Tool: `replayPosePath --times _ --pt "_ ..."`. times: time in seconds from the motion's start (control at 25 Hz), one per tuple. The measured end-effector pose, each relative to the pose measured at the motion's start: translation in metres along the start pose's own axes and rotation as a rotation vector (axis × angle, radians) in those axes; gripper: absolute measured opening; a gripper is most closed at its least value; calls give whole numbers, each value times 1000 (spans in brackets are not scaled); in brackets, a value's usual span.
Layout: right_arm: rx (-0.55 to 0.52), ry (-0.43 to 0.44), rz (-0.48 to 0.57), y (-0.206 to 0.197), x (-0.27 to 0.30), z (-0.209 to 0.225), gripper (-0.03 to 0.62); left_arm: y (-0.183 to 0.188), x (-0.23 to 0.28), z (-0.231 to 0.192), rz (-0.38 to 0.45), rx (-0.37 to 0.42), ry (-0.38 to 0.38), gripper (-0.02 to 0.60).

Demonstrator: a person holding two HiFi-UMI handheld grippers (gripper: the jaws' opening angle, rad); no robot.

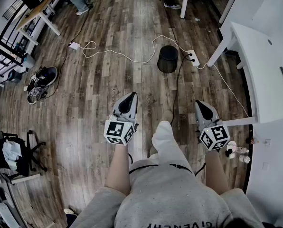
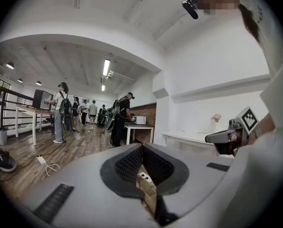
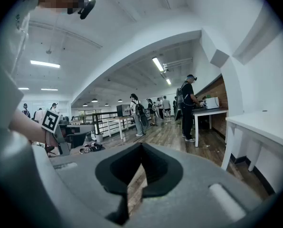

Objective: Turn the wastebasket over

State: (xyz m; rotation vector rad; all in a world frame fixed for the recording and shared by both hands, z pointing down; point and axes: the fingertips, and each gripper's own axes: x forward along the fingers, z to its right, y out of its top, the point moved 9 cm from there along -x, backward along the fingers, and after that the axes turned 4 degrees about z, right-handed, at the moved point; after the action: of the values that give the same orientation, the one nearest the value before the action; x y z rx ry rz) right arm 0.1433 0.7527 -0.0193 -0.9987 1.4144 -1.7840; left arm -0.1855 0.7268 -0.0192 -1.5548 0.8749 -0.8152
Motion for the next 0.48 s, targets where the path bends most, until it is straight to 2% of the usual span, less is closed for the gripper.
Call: replayPosePath --times 0.12,0.48 --pt "1 10 2 3 29 23 2 -3 37 -14 5 -21 7 -1" --pt "10 9 -93 -2 103 78 2 -16 125 -56 -47 -57 13 -1"
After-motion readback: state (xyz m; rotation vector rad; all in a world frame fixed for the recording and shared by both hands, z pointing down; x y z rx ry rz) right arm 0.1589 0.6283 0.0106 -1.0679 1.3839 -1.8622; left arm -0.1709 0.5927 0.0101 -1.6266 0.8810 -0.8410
